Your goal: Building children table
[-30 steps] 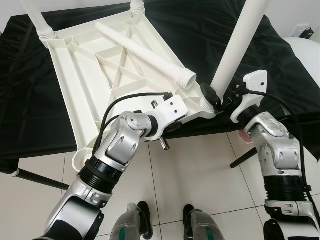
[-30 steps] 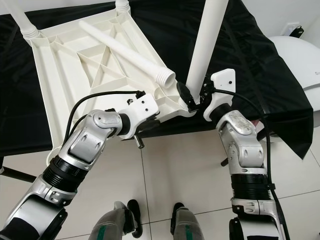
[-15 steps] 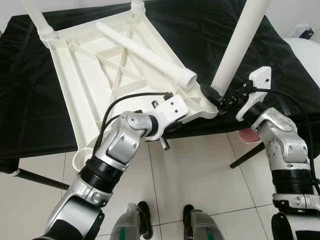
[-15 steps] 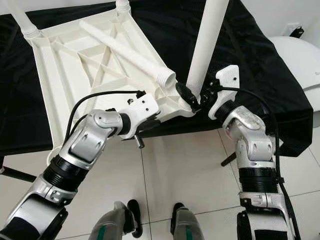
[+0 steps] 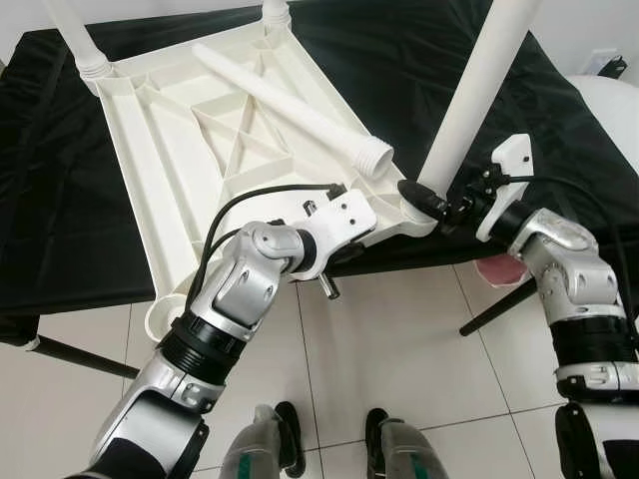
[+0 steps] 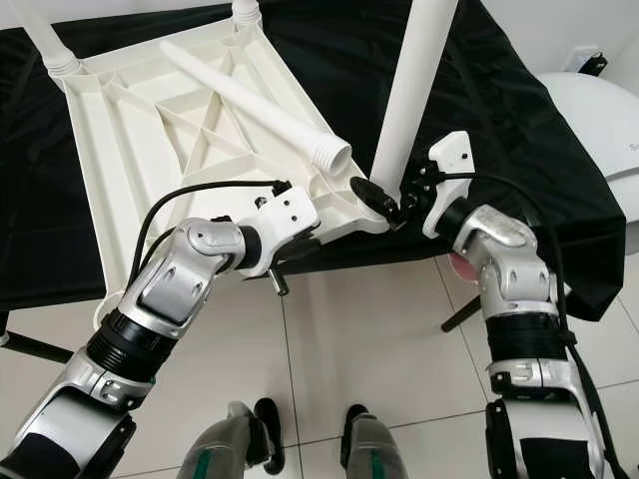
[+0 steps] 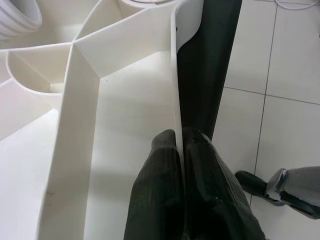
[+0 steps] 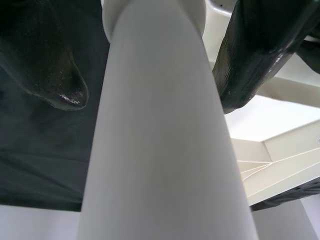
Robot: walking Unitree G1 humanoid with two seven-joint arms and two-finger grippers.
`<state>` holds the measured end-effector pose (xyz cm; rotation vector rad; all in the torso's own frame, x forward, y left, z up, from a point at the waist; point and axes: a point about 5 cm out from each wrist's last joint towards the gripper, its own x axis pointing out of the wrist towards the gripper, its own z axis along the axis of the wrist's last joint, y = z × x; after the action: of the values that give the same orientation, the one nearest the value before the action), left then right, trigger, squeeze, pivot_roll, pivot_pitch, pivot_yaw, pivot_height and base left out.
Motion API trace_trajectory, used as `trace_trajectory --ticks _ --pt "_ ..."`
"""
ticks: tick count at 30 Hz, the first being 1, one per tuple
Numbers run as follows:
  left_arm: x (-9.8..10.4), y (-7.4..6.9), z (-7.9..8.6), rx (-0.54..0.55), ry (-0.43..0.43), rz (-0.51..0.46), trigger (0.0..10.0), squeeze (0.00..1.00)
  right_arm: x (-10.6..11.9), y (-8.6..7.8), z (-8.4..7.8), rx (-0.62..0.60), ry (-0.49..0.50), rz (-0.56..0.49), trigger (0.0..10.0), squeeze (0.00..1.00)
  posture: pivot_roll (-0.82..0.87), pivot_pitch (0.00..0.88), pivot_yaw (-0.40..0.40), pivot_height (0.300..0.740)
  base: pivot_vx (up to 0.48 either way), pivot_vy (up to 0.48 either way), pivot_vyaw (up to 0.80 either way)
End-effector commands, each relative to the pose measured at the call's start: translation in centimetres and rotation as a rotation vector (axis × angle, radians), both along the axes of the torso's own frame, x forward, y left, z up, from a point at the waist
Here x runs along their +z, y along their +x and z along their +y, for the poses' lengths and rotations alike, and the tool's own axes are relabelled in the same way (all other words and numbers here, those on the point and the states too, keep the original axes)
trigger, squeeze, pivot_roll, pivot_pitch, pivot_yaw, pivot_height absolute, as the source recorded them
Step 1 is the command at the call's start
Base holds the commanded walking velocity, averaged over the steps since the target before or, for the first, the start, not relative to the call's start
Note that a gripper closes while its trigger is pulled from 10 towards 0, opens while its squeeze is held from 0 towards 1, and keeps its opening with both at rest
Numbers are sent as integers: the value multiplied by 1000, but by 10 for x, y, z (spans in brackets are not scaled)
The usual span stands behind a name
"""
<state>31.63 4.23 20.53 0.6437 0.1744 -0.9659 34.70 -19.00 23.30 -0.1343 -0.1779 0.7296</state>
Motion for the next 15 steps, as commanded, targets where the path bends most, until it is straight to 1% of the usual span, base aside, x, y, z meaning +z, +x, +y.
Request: trace_trajectory --ticks 1,2,3,5,7,8,9,10,11,12,15 --pt "16 3 1 58 -22 -121 10000 0 -2 1 -1 12 -24 2 10000 0 -128 213 52 740 0 0 0" --pt "16 3 1 57 -22 -121 10000 0 -2 2 -1 15 -25 1 8353 0 -129 209 52 740 0 0 0" --pt "16 2 0 55 -22 -121 10000 0 -1 3 -1 19 -25 -3 4941 0 -129 209 52 740 0 0 0" --pt "16 2 0 55 -22 -121 10000 0 -1 3 -1 19 -25 -3 4941 0 -129 209 52 740 0 0 0" --pt "16 2 0 53 -21 -121 10000 0 -1 5 -2 25 -25 -11 2588 0 -128 207 54 740 0 0 0" --pt "16 2 0 53 -21 -121 10000 0 -1 5 -2 25 -25 -11 2588 0 -128 207 54 740 0 0 0" --pt "16 2 0 51 -20 -121 10000 0 0 5 -2 29 -25 -13 3882 0 -128 207 54 740 0 0 0" --pt "16 2 0 50 -19 -121 10000 0 0 6 -2 32 -26 -15 4824 0 -128 207 54 740 0 0 0" --pt "16 2 0 50 -19 -121 10000 0 0 6 -2 32 -26 -15 4824 0 -128 207 54 740 0 0 0" --pt "16 2 0 49 -18 -121 10000 0 -1 6 -2 36 -29 -15 10000 0 -128 205 56 740 0 0 0" --pt "16 2 0 46 -17 -120 10000 0 -2 7 0 43 -32 -14 10000 0 -128 205 56 740 0 0 0"
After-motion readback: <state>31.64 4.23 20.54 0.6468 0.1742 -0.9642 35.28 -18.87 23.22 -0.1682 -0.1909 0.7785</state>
